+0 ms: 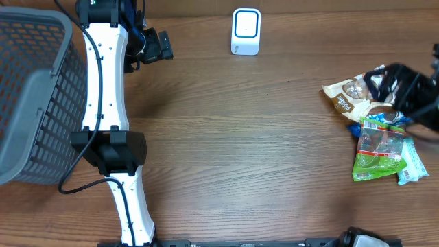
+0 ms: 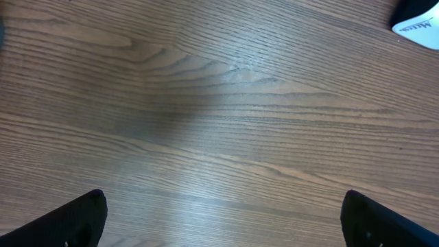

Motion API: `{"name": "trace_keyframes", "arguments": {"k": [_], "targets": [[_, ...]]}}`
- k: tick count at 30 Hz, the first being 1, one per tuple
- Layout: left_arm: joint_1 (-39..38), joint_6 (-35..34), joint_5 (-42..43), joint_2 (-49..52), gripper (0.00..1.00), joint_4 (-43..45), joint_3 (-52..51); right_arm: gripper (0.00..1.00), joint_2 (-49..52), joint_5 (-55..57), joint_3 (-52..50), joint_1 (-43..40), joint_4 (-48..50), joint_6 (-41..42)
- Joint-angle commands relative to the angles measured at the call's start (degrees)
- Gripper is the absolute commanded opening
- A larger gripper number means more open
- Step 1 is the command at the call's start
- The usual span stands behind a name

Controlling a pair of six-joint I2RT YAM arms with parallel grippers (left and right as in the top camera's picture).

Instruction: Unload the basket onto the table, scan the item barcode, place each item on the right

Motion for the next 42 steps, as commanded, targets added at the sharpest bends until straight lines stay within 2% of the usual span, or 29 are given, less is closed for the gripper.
{"name": "trace_keyframes", "arguments": {"k": [1, 5, 11, 15, 20, 24, 26, 32, 35, 40, 42], "targets": [[0.3, 0.1, -0.5, 0.1, 1.00, 0.0, -0.1, 1.00, -6.6, -1.3, 2.7, 0.1, -0.3, -1.8], [0.3, 0.1, -0.5, 0.1, 1.00, 0.0, -0.1, 1.00, -13.5, -1.1, 2.7, 0.1, -0.9, -1.9], [0.3, 0.1, -0.5, 0.1, 1.00, 0.0, -0.1, 1.00, -20.5, 10.6, 2.7, 0.1, -5.3, -1.9], [0.3, 0.1, -0.5, 0.1, 1.00, 0.0, -0.1, 1.00, -20.6, 15.3, 2.5, 0.1, -5.9, -2.1], [0.3, 0.1, -0.5, 0.1, 1.00, 0.0, -0.1, 1.00, -20.6, 16.0, -0.2, 0.1, -4.7, -3.4], [0.3, 0.1, -0.5, 0.1, 1.00, 0.0, -0.1, 1.00, -22.7, 16.0, -7.2, 1.2, 5.2, -3.4], [0.3, 0.1, -0.5, 0.1, 1.00, 0.0, -0.1, 1.00, -25.3, 16.8, -14.0, 3.7, 14.1, -3.4], [0.6, 0.1, -0.5, 0.1, 1.00, 0.0, -0.1, 1.00, -38.3, 22.9, -43.1, 12.0, 47.2, -3.4], [0.7, 0.1, -0.5, 0.1, 1.00, 0.0, -0.1, 1.00, -45.5, 28.9, -57.2, 15.8, 58.3, -3.4], [0.6, 0.1, -0.5, 0.1, 1.00, 0.0, -0.1, 1.00, -56.7, 30.2, -77.0, 18.1, 68.5, -3.3], [0.6, 0.1, -0.5, 0.1, 1.00, 0.0, -0.1, 1.00, -59.8, 30.3, -81.9, 18.6, 71.2, -3.3]]}}
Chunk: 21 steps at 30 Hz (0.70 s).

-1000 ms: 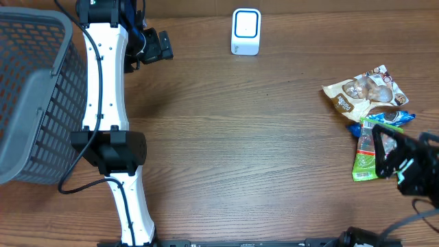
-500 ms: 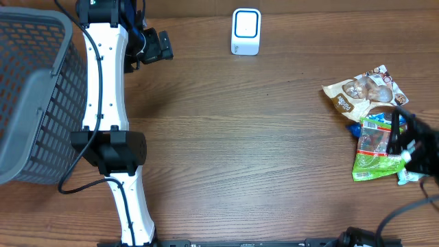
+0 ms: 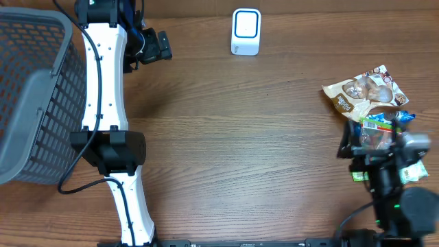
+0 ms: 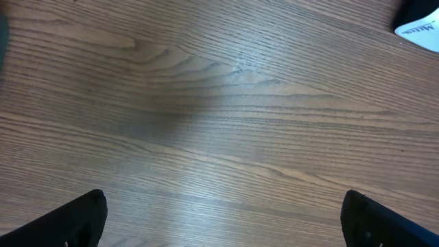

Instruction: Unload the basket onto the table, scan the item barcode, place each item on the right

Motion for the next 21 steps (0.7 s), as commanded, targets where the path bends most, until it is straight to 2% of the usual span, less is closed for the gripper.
{"name": "trace_keyframes", "arguments": {"k": [1, 9, 15, 21], "targets": [[0.3, 0.0, -0.3, 0.1, 1.00, 0.0, -0.1, 1.00, -5.8, 2.4, -8.1, 1.2, 4.0, 0.0], [0.3, 0.0, -0.3, 0.1, 1.00, 0.0, -0.1, 1.00, -14.9, -0.7, -22.1, 2.4, 12.1, 0.2], [0.3, 0.0, -0.3, 0.1, 1.00, 0.0, -0.1, 1.00, -14.8, -3.4, -22.3, 2.8, 7.0, 0.2], [0.3, 0.0, -0.3, 0.1, 1.00, 0.0, -0.1, 1.00, -14.7, -3.4, -22.3, 2.8, 7.1, 0.2]]}}
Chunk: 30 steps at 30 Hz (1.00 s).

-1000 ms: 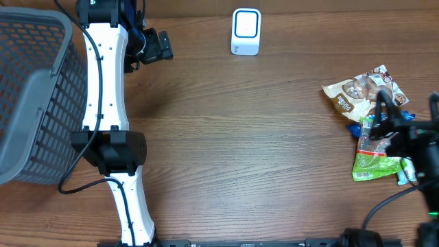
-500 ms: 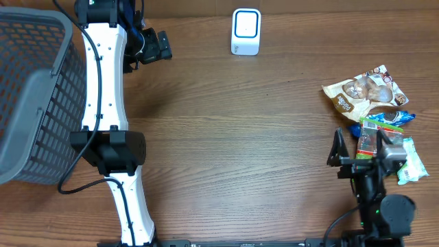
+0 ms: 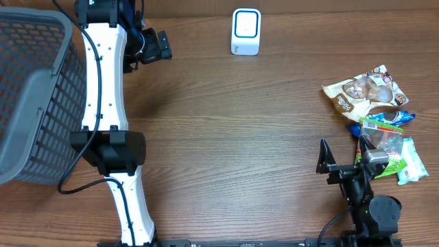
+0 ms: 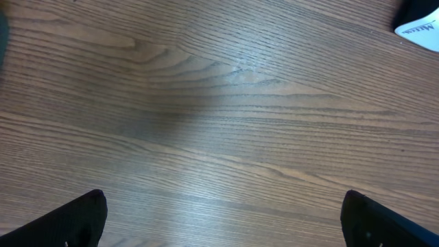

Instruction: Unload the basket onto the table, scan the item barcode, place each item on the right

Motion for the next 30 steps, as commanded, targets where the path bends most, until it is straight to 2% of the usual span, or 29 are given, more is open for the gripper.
{"name": "trace_keyframes", "arguments": {"k": [1, 21, 30], "targets": [[0.3, 0.0, -0.3, 0.1, 1.00, 0.0, -0.1, 1.00, -0.6, -0.5, -0.6, 0.4, 0.1, 0.1], [0.0, 0.0, -0.3, 0.0, 1.00, 0.0, -0.1, 1.00, -0.6, -0.6, -0.6, 0.4, 0.2, 0.1], [-7.3, 0.1, -1.1, -8.6, 1.00, 0.8, -1.0, 1.00, -0.6, -0.6, -0.6, 0.4, 0.2, 0.1]]}}
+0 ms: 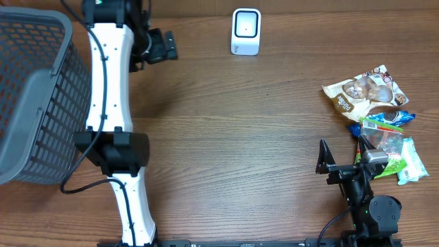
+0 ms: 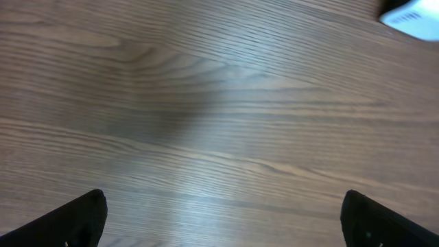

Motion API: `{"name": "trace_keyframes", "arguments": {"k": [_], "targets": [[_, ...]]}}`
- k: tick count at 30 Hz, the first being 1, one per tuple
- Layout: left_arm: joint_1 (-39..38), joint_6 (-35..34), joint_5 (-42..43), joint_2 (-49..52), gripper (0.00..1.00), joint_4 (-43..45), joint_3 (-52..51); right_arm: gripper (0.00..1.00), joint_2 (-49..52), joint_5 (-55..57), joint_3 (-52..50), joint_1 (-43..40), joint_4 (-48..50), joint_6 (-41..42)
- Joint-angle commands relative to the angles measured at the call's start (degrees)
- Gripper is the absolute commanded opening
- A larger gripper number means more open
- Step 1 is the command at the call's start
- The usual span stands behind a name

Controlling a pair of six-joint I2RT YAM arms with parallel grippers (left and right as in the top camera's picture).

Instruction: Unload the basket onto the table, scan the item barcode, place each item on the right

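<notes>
The white barcode scanner (image 1: 245, 31) stands at the table's far edge; its corner (image 2: 411, 12) shows blurred in the left wrist view. Packaged items lie in a heap at the right: a brown snack bag (image 1: 360, 89), a blue packet (image 1: 357, 128) and a green pack (image 1: 381, 147). My left gripper (image 1: 163, 46) hangs open and empty over bare wood left of the scanner, its fingertips (image 2: 82, 214) wide apart. My right gripper (image 1: 324, 159) sits folded back at the front right, just left of the green pack, holding nothing that I can see.
A large grey mesh basket (image 1: 34, 103) fills the left side. The white left arm (image 1: 110, 103) runs from the front edge to the far left corner. Bare wood lies between scanner and items.
My left arm has shifted slightly to the right, and its wrist view is blurred with the scanner's corner further left. The right arm and the items stand as before.
My right gripper was over the heap of items at the right edge, covering part of the brown bag. Then it was nearer the front over the green pack. By a second ago it was folded at the front edge, empty, the items left lying. The left gripper stayed open.
</notes>
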Motion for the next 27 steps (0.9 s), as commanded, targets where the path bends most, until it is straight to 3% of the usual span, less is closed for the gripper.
{"name": "trace_keyframes", "arguments": {"k": [1, 4, 8, 14, 20, 27], "targets": [[-5.0, 0.5, -2.6, -9.2, 1.00, 1.7, -1.8, 1.00, -0.6, -0.1, -0.6, 0.4, 0.2, 0.2], [-7.5, 1.2, -9.4, -16.7, 1.00, 8.9, -10.1, 1.00, -0.6, -0.1, -0.6, 0.4, 0.2, 0.2], [-8.7, 3.2, -11.5, -29.7, 1.00, 29.1, -31.5, 1.00, -0.6, -0.1, -0.6, 0.4, 0.2, 0.2], [-4.6, 7.3, -3.4, -47.0, 1.00, 59.6, -65.1, 1.00, -0.6, -0.1, -0.6, 0.4, 0.2, 0.2], [3.9, 7.6, 5.9, -63.1, 1.00, 79.3, -93.9, 1.00, -0.6, -0.1, -0.6, 0.4, 0.2, 0.2], [6.8, 7.8, 3.6, -84.1, 1.00, 103.0, -124.4, 1.00, -0.6, -0.1, -0.6, 0.4, 0.2, 0.2]]}}
